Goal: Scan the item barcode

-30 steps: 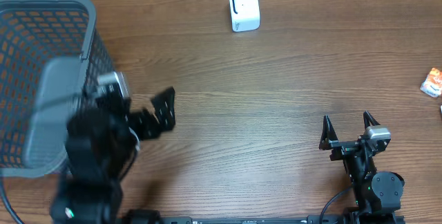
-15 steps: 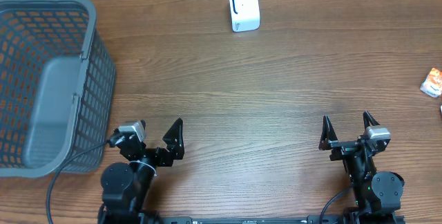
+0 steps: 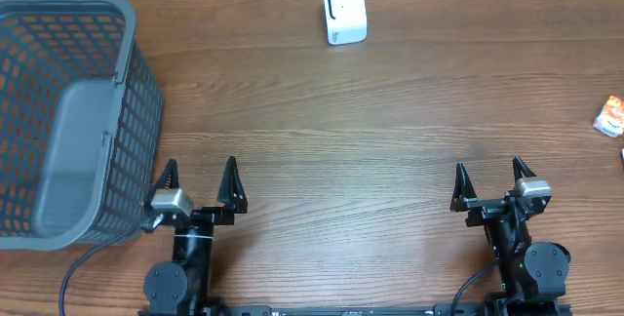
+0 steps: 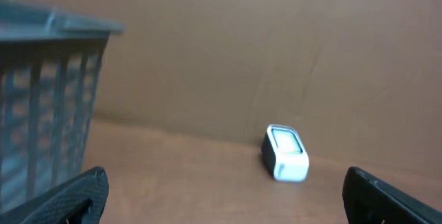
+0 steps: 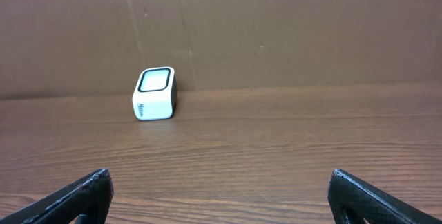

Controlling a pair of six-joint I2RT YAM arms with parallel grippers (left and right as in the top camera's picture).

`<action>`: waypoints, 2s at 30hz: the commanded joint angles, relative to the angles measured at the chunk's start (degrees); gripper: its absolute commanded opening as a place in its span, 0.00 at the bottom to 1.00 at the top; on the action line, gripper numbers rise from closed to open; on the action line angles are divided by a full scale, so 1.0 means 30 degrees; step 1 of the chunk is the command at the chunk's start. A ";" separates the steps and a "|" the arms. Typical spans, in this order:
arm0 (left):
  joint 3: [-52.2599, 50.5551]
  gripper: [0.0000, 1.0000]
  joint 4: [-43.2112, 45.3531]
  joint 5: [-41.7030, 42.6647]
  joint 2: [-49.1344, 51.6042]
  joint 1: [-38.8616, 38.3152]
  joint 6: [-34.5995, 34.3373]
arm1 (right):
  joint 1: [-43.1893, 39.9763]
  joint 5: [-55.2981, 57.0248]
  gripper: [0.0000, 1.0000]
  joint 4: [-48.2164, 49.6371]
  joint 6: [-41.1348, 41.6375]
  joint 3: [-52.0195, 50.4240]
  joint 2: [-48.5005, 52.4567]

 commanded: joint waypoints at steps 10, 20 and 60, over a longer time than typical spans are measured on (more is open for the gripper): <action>-0.0969 1.00 -0.1749 0.1909 -0.0386 0.0284 0.7621 | 0.0080 0.0117 1.00 0.0146 -0.0073 -0.0204 -0.0175; -0.0969 1.00 -0.3891 0.1180 -0.0386 0.0350 0.6091 | 0.0080 0.0117 1.00 0.0146 -0.0073 -0.0197 -0.0175; -0.0969 1.00 -0.3636 -0.2827 -0.0379 0.1319 0.4401 | 0.0080 0.0117 1.00 0.0146 -0.0073 -0.0204 -0.0175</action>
